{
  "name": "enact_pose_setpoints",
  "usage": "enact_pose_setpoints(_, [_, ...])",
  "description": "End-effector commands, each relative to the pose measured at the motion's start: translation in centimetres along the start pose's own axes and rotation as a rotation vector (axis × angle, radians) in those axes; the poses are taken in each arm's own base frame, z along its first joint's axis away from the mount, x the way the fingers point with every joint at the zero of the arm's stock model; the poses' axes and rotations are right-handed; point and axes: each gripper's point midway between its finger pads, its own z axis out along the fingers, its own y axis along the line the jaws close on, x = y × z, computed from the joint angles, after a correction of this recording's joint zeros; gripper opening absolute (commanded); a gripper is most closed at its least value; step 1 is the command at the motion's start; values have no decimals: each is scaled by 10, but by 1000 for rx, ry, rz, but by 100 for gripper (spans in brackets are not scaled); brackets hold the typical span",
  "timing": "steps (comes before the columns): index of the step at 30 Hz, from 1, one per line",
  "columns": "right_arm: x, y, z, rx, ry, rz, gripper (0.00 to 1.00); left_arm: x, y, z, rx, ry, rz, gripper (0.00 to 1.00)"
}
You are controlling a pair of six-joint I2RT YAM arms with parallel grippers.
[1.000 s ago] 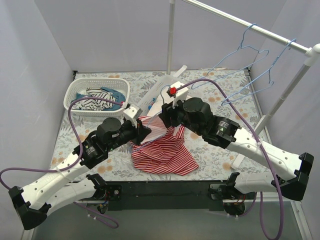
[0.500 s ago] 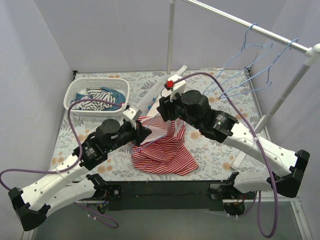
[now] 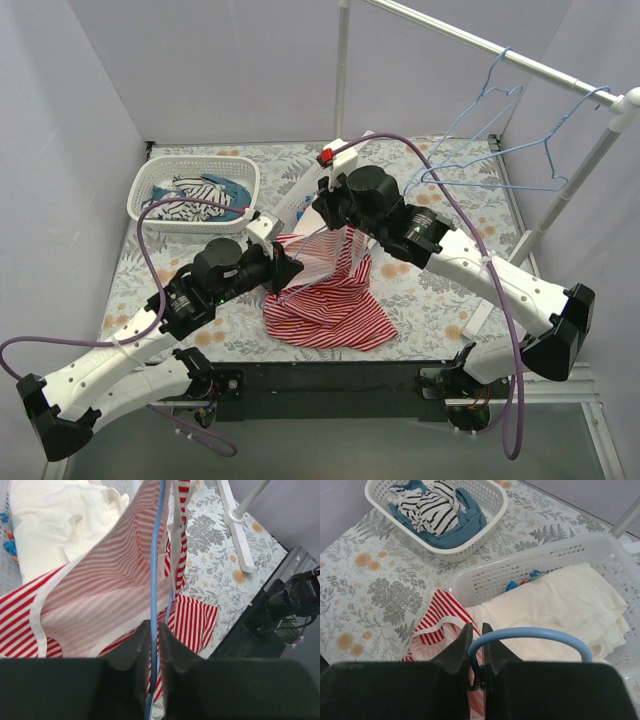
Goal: Place the tank top on the hanger
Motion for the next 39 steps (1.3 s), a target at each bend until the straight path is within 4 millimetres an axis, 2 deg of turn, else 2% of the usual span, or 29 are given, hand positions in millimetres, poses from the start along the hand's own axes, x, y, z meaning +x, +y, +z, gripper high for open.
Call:
enact_pose_setpoints(1, [-9, -10, -8, 70, -70, 23, 1, -41, 4, -4, -77, -118, -84, 27])
enact_pose_setpoints(2, [-8, -12, -10, 82, -72, 23, 1, -43, 12, -4, -130, -132, -141, 40])
enact_pose_setpoints(4, [-4, -18, -8, 110, -73, 19, 1, -51, 18, -8, -180, -162, -203, 48])
enact_pose_setpoints(5, [-2, -19, -8, 118, -72, 16, 1, -48, 21, -10, -207, -157, -257, 61])
enact_pose_setpoints(6, [-2, -21, -7, 129, -77, 14, 1, -54, 29, -16, -257, -189, -287, 61])
enact_pose_setpoints(8, [6, -25, -6, 152, -65, 9, 1, -53, 36, -24, -307, -204, -359, 60])
enact_pose_setpoints(10, [10, -29, -5, 180, -64, 6, 1, -58, 55, -39, -430, -261, -435, 59])
enact_pose_setpoints(11, [10, -29, -6, 188, -67, 5, 1, -43, 67, -44, -514, -217, -450, 56])
enact_pose_setpoints(12, [11, -32, -6, 211, -70, 4, 1, -38, 80, -49, -598, -231, -489, 53])
enact_pose_setpoints(13, [10, -31, -7, 217, -77, 3, 1, -18, 90, -49, -676, -157, -473, 51])
enact_pose_setpoints(14, [11, -32, -6, 223, -79, 4, 1, -11, 95, -50, -718, -134, -481, 48])
enact_pose_setpoints(20, [8, -33, -7, 278, -102, -4, 1, 57, 117, -31, -883, 117, -454, 46])
enact_pose_setpoints(23, [6, -32, -8, 279, -110, -3, 1, 79, 121, -17, -875, 203, -449, 45])
enact_pose_setpoints(31, [5, -31, -8, 275, -114, 1, 1, 96, 141, 5, -886, 257, -447, 43])
enact_pose_setpoints(39, [1, -33, -10, 286, -122, 0, 1, 119, 146, 18, -845, 305, -483, 40])
